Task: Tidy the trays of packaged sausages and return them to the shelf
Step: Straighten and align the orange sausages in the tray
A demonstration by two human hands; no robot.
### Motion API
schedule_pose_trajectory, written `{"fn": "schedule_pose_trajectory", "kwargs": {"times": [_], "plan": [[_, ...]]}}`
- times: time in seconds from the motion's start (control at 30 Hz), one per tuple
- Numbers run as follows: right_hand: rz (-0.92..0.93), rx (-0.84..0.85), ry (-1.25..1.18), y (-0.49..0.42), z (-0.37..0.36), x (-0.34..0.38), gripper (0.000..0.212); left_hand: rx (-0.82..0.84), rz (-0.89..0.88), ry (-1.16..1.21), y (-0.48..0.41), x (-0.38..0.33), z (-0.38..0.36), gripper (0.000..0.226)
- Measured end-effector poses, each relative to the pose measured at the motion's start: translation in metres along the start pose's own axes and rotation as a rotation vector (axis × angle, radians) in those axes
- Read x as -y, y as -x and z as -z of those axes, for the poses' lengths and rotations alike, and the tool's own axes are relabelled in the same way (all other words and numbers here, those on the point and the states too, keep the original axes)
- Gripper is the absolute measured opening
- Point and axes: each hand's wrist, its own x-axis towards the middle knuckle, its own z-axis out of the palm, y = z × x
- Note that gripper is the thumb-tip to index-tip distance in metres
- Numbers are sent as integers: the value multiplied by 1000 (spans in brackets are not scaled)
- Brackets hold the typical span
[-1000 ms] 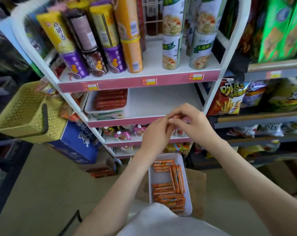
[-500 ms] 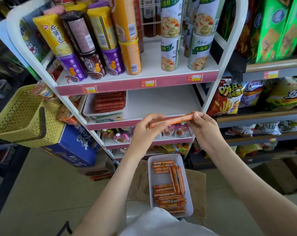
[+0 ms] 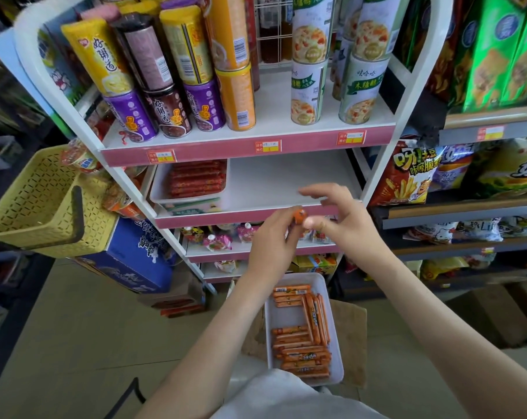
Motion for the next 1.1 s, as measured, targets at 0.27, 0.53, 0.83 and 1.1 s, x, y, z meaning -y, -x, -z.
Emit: {"fn": "schedule_pose_trajectory", "kwargs": {"times": [0.27, 0.53, 0.83, 1.1], "plan": [[81, -88, 10, 5, -13, -4, 31, -80, -154, -147, -1, -8, 5, 39], [157, -147, 97, 9, -17, -6, 23, -90, -232, -259, 1, 3, 3, 22], [-9, 90, 148, 12, -24, -23, 75, -138, 203, 326, 2, -5, 9, 21], [76, -65, 178, 16, -34, -27, 30, -234, 742, 1107, -9, 11, 15, 46]]}}
